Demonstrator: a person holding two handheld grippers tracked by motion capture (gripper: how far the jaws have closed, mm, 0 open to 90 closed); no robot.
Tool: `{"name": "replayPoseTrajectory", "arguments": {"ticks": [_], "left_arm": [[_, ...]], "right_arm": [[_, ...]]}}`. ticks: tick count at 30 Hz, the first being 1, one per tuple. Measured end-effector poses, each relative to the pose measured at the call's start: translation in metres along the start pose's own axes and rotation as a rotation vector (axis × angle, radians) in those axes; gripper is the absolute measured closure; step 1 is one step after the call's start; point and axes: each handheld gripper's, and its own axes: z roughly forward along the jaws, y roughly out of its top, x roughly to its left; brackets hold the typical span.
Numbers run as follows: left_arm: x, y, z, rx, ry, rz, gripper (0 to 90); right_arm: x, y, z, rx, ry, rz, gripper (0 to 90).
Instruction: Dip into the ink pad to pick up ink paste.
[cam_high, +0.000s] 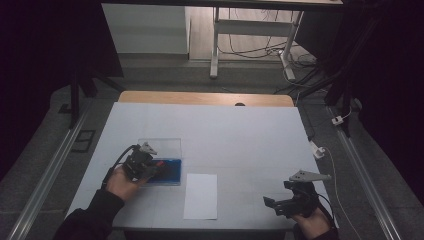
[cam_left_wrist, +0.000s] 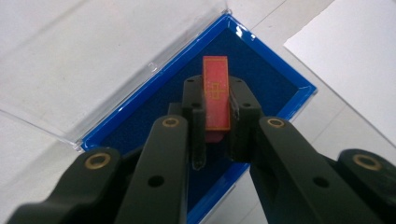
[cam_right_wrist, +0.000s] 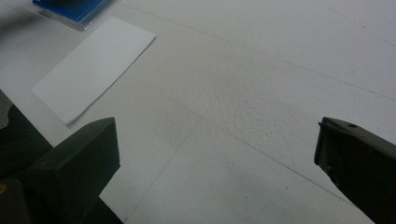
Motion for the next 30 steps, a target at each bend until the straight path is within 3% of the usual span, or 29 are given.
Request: {"name": "replayPoseTrajectory", "arguments": {"ticks": [8, 14, 23, 27, 30], "left_arm": [[0.0, -0.001, 0.004, 0.014, 0.011, 0.008, 79.8], [0.003, -0.004, 0.005, 0.004, -0.012, -0.029, 80.0], [-0.008, -0.003, 0.006, 0.017, 0.061, 0.03, 80.1], [-0.008, -0.002, 0.006, 0.019, 0.058, 0.021, 80.1], [-0.003, -0.003, 0.006, 0.017, 0.029, -0.006, 80.1]], "right_arm": [[0.0, 0.0, 0.0, 0.003, 0.001, -0.003, 0.4], [0.0, 0.0, 0.001, 0.003, 0.0, -0.006, 0.3], [0.001, 0.001, 0.002, 0.011, -0.001, -0.008, 0.4], [0.001, 0.001, 0.002, 0.012, -0.003, -0.01, 0.4], [0.001, 0.001, 0.002, 0.014, -0.003, -0.011, 0.4]]}}
